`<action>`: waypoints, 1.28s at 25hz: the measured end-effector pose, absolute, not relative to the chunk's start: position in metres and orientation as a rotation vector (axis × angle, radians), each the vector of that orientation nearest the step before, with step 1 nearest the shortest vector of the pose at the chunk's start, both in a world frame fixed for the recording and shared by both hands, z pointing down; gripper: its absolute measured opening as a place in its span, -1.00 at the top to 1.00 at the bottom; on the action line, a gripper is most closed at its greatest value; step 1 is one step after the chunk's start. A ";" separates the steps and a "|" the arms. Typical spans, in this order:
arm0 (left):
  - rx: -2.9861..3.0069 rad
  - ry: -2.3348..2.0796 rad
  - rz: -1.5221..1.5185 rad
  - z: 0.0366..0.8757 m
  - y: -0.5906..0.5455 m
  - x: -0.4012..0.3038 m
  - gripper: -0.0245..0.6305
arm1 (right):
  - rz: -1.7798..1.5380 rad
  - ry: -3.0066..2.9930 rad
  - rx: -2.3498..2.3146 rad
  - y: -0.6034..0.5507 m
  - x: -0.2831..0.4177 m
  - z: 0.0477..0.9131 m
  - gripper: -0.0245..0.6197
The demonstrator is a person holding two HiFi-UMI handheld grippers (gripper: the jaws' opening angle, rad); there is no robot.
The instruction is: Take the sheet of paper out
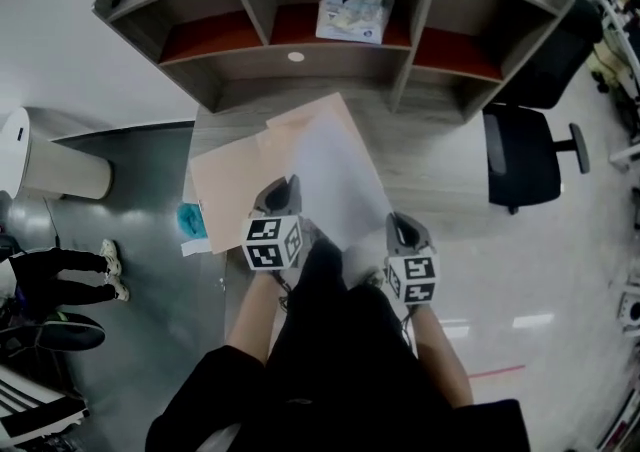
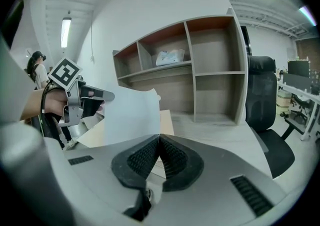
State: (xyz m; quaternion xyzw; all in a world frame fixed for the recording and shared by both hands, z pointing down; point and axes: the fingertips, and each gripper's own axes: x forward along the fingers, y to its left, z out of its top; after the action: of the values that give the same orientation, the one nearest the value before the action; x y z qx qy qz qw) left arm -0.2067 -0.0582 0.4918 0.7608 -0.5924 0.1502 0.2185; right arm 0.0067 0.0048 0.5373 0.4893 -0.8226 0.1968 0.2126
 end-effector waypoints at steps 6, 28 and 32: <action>2.129 -1.691 0.422 0.467 -0.037 -0.194 0.79 | 0.504 -2.349 1.365 0.021 0.014 0.520 0.87; 2.168 -1.846 0.399 0.408 -0.027 -0.204 0.79 | 0.420 -2.518 1.327 0.012 -0.015 0.482 0.87; 2.153 -1.864 0.392 0.406 -0.026 -0.211 0.79 | 0.420 -2.518 1.328 0.012 -0.017 0.480 0.88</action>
State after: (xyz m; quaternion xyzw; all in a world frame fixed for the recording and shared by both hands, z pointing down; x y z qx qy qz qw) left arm -0.2107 -0.0256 0.4064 0.7423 -0.6426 0.1352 0.1329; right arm -0.0174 0.0117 0.4797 0.4576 -0.8674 0.1447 0.1317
